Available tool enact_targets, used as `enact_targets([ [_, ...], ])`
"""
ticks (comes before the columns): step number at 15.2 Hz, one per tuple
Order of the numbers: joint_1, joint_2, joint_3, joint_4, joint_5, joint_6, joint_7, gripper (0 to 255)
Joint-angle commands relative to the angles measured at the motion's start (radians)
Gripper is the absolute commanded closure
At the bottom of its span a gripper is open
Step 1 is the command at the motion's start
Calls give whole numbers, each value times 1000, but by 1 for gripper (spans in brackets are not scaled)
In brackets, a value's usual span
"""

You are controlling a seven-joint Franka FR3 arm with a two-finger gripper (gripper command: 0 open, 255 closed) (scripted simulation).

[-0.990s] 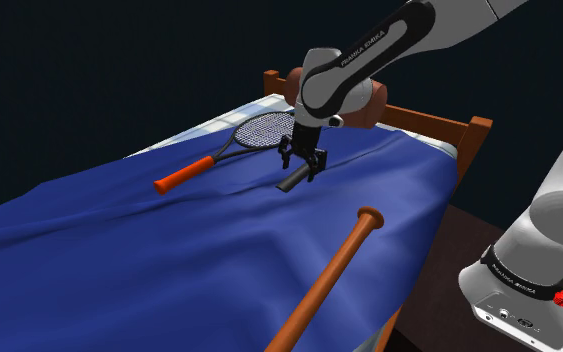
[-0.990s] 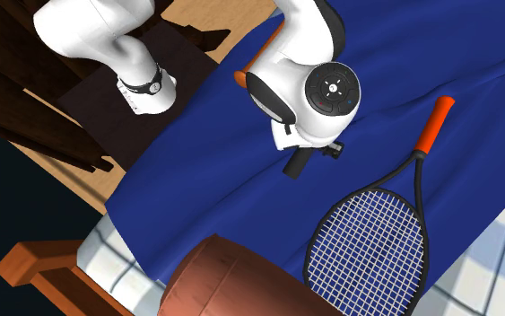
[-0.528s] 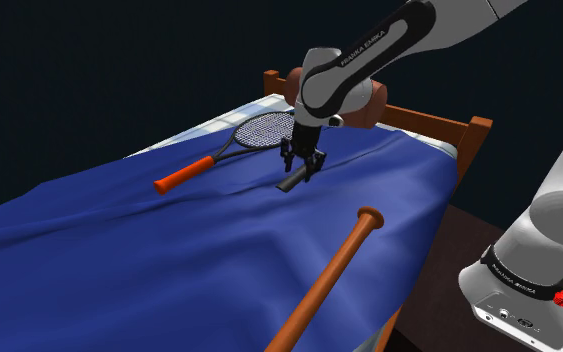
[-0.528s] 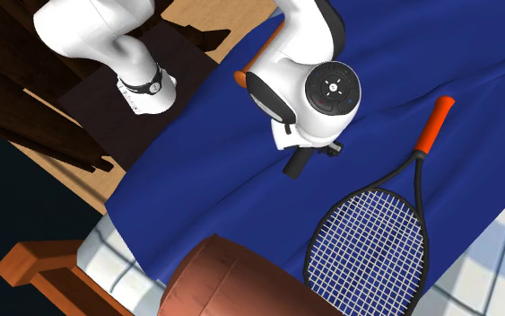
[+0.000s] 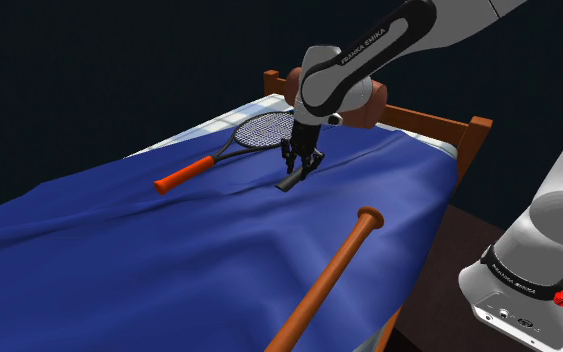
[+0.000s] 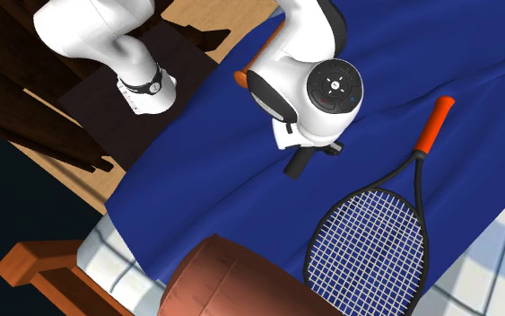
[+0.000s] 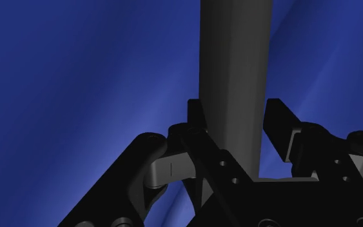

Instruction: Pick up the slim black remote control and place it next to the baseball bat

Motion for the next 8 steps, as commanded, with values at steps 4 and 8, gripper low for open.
enact_targets([
  [4,-4,-24,1,3,8,-32,0,255],
  [8,-8,-60,1,20,15,-84,3,255],
])
